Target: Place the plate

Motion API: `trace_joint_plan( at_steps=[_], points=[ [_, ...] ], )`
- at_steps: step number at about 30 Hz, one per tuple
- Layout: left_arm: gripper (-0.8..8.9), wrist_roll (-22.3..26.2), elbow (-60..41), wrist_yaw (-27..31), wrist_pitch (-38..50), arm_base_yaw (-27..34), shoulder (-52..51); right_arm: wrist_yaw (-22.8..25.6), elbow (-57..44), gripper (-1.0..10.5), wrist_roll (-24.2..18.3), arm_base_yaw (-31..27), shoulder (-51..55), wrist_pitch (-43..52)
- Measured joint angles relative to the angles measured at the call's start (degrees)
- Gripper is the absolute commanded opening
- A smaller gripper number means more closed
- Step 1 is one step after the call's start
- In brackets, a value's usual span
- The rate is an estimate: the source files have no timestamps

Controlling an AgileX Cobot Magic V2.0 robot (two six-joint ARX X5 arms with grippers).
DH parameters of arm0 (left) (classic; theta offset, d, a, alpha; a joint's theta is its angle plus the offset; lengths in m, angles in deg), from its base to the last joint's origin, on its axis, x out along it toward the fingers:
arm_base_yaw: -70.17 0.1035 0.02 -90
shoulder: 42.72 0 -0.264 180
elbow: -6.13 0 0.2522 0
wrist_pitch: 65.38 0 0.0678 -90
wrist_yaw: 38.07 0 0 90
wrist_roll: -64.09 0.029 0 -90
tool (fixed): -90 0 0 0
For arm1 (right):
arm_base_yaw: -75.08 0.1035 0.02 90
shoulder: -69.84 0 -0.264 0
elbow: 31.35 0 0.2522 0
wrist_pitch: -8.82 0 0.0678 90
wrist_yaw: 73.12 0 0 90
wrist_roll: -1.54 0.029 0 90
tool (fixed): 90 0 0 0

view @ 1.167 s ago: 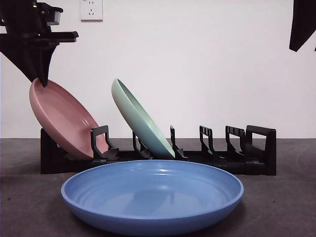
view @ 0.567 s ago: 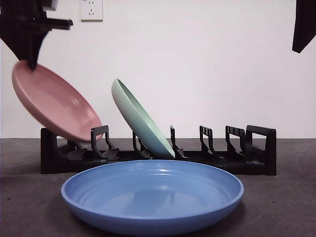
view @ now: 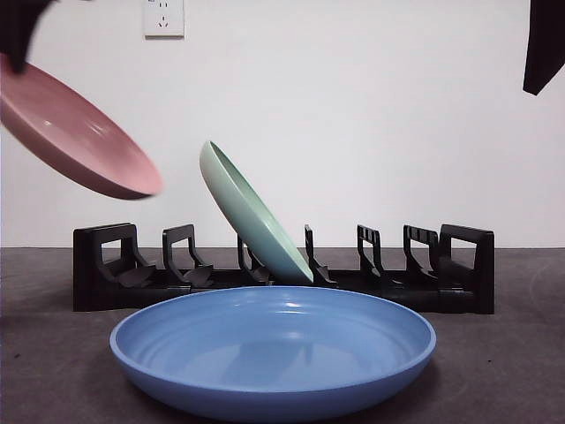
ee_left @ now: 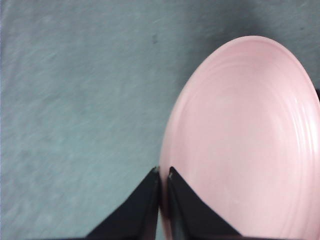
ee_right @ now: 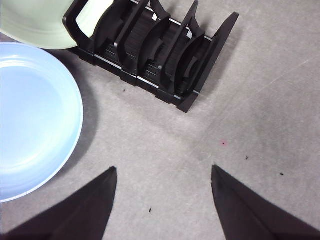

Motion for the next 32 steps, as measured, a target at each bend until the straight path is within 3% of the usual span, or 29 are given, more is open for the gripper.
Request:
trace_joint_plan(
  at_steps=[10, 17, 32],
  points=[
    [0.11, 0.1, -1.4, -10.3, -1.4, 4.2, -11.5, 0.0, 0.0, 3.0, 0.0, 0.0, 0.0, 0.0],
    [0.11, -0.6, -12.1, -16.1, -0.3, 4.3, -22.9, 0.0, 0.0, 3.0, 0.0, 0.0, 0.0, 0.4],
    [0.11, -13.7, -42.9, -28.2, 4.5, 4.1, -48.2, 0.0, 0.0, 3.0, 0.0, 0.0, 0.0, 0.6]
  ],
)
